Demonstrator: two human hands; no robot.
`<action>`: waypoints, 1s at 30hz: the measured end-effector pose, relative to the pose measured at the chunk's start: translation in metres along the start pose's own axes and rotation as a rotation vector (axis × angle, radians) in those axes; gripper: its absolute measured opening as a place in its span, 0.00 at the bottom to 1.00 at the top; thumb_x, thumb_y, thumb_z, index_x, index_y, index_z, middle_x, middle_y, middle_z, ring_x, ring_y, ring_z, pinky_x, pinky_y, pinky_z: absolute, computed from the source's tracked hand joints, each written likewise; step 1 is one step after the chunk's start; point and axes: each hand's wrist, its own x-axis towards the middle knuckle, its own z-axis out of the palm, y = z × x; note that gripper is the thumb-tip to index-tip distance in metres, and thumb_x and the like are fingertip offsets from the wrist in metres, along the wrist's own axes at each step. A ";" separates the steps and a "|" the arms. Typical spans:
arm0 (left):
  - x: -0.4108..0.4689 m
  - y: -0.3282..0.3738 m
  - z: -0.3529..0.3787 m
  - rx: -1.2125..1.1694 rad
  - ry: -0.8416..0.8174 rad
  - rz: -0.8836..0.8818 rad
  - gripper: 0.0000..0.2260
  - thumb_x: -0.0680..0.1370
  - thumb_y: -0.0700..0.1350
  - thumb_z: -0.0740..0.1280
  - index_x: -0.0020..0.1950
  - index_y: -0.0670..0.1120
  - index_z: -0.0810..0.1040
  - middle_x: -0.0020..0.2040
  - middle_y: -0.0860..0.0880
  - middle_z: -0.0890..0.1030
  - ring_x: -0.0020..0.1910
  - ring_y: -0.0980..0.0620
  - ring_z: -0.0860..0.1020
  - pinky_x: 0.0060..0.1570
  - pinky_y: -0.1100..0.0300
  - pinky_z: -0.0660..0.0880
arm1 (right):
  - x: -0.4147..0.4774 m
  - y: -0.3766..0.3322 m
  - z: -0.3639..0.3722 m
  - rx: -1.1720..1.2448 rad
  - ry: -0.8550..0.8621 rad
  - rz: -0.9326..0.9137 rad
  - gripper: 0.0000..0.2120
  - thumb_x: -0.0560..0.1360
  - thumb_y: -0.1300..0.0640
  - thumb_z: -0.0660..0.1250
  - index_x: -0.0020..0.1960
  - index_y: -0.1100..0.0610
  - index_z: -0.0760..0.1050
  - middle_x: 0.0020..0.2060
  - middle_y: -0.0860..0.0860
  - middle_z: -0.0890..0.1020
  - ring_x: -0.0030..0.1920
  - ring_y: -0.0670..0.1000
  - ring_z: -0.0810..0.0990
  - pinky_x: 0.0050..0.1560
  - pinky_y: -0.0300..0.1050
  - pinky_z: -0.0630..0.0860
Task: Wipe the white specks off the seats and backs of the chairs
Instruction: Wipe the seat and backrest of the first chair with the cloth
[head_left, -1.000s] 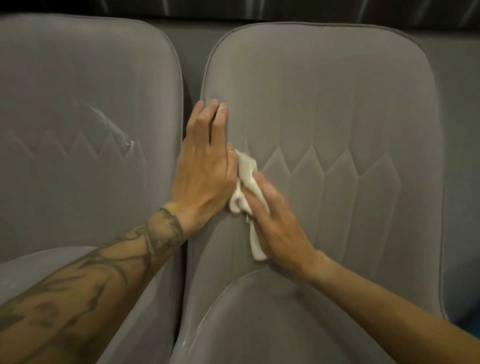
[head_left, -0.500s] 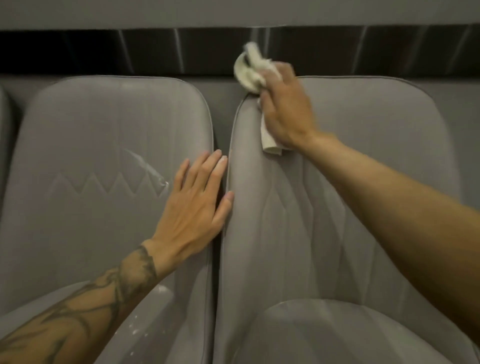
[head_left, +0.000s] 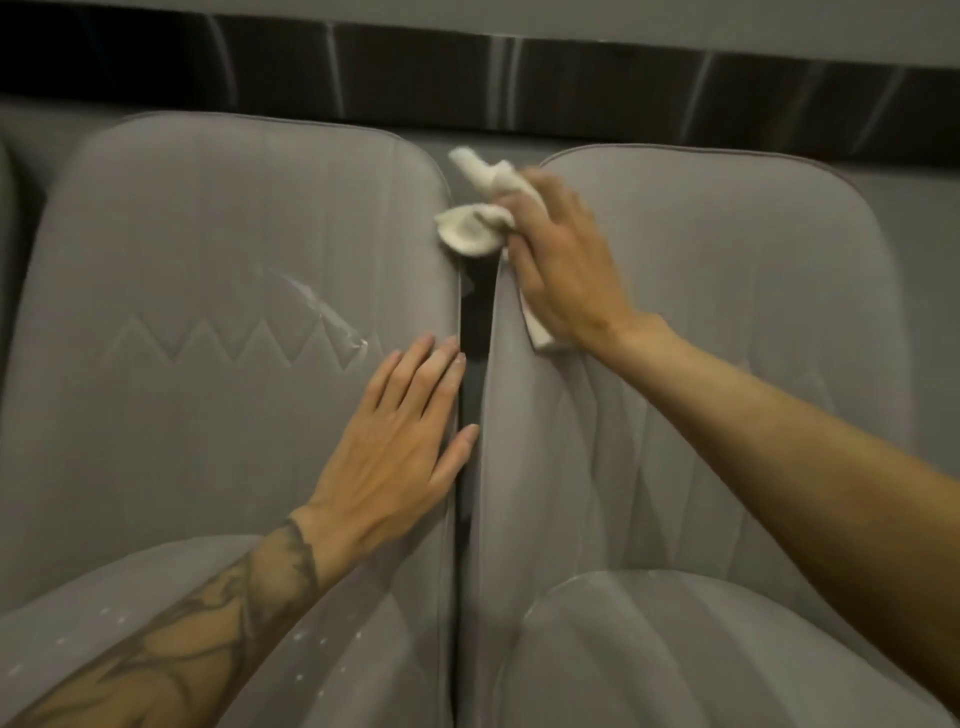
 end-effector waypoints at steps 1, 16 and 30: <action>-0.004 -0.001 0.000 -0.007 0.003 0.000 0.30 0.85 0.56 0.57 0.83 0.40 0.60 0.83 0.43 0.60 0.83 0.44 0.54 0.82 0.45 0.52 | -0.023 -0.008 0.004 0.022 -0.026 -0.054 0.21 0.80 0.59 0.61 0.72 0.60 0.70 0.69 0.60 0.71 0.67 0.59 0.71 0.68 0.52 0.68; -0.113 0.015 -0.006 -0.207 -0.267 -0.030 0.31 0.85 0.59 0.53 0.85 0.45 0.55 0.84 0.49 0.55 0.83 0.49 0.55 0.81 0.48 0.57 | -0.085 -0.034 0.001 0.085 0.038 0.037 0.16 0.82 0.59 0.62 0.70 0.58 0.74 0.71 0.56 0.72 0.72 0.56 0.70 0.72 0.51 0.66; -0.191 0.045 -0.034 -0.296 -0.463 -0.080 0.27 0.87 0.55 0.47 0.81 0.43 0.65 0.80 0.45 0.66 0.78 0.47 0.67 0.78 0.63 0.48 | -0.276 -0.110 -0.019 0.606 -0.656 -0.190 0.14 0.84 0.59 0.59 0.68 0.58 0.76 0.68 0.54 0.76 0.69 0.52 0.73 0.71 0.46 0.68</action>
